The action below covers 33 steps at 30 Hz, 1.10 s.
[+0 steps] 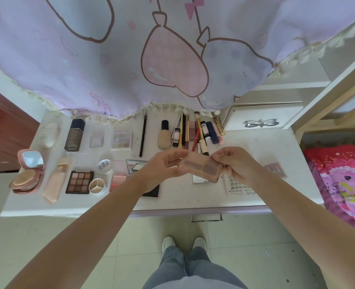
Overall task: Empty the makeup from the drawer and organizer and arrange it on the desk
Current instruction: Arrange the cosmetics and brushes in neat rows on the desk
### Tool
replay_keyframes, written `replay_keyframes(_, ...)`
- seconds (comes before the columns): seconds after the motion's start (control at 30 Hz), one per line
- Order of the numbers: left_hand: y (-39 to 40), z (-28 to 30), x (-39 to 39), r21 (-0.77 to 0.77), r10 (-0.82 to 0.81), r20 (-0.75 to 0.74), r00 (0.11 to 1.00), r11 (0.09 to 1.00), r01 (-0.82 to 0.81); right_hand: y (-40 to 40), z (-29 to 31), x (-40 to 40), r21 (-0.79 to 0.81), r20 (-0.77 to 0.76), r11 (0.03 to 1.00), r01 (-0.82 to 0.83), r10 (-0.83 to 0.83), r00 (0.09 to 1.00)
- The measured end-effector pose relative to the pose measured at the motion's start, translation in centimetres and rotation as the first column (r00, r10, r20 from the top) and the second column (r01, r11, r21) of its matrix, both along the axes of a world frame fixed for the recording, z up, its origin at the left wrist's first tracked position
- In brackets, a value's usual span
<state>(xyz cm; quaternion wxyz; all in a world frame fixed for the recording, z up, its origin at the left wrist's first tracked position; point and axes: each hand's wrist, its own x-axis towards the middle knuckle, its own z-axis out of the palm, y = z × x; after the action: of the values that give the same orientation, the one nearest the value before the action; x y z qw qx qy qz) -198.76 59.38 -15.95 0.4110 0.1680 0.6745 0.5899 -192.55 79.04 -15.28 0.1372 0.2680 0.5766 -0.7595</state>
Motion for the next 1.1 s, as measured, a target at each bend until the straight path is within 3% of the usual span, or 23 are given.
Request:
replay_keyframes(0.1,-0.2,-0.2,-0.1,0.03,0.115,0.038,0.993,0.993,-0.116,0.1,0.1,0.1,-0.056,-0.018,0.998,0.035,-0.036,0.999)
replay_keyframes(0.17,-0.1,-0.5,0.0,-0.013,0.292,0.009,0.956,0.956,-0.292,0.1,0.1,0.2,-0.12,-0.025,0.991,0.066,-0.07,0.997)
replay_keyframes(0.23,0.0,-0.8,0.3,-0.059,0.371,0.0,0.929,0.927,-0.37,-0.3,-0.1,0.4,-0.171,-0.015,0.981,0.096,-0.1,0.995)
replay_keyframes(0.37,0.4,-1.6,1.6,-0.036,0.275,0.102,0.956,0.962,-0.272,-1.2,-1.1,0.5,-0.205,-0.032,0.978,0.048,-0.056,0.998)
replay_keyframes(0.53,0.4,-1.3,0.9,-0.009,0.438,0.238,0.867,0.894,-0.449,-1.7,-0.6,0.5,-0.112,-0.116,0.993,-0.046,0.033,0.993)
replay_keyframes(0.67,0.3,-0.4,0.5,0.054,0.33,0.23,0.916,0.935,-0.35,-2.0,-0.4,0.4,-0.06,-0.112,0.998,-0.009,0.002,0.994)
replay_keyframes(0.77,0.7,-0.2,0.8,0.044,0.369,0.165,0.915,0.924,-0.381,-2.5,-0.6,0.5,-0.098,-0.084,0.994,0.039,-0.047,0.995)
replay_keyframes(0.83,0.5,-0.3,0.9,0.015,0.406,0.148,0.902,0.911,-0.412,-2.4,-0.6,0.7,0.045,-0.086,0.999,-0.017,0.021,0.996)
replay_keyframes(0.9,0.2,-0.3,0.9,0.014,0.382,0.172,0.908,0.921,-0.39,-1.9,-0.5,1.0,0.406,-0.089,0.89,-0.208,0.265,0.96)
replay_keyframes(0.97,-0.1,0.0,0.7,-0.006,0.31,0.17,0.935,0.949,-0.314,-1.5,-0.2,1.2,0.664,-0.062,0.655,-0.362,0.53,0.846)
replay_keyframes(1.03,-0.3,0.3,0.5,-0.032,0.238,0.166,0.957,0.971,-0.236,-1.5,0.0,1.3,0.798,-0.017,0.44,-0.412,0.7,0.714)
replay_keyframes(1.1,-0.3,0.5,0.5,-0.039,0.217,0.192,0.957,0.976,-0.213,-1.6,0.2,1.2,0.848,-0.007,0.368,-0.381,0.727,0.686)
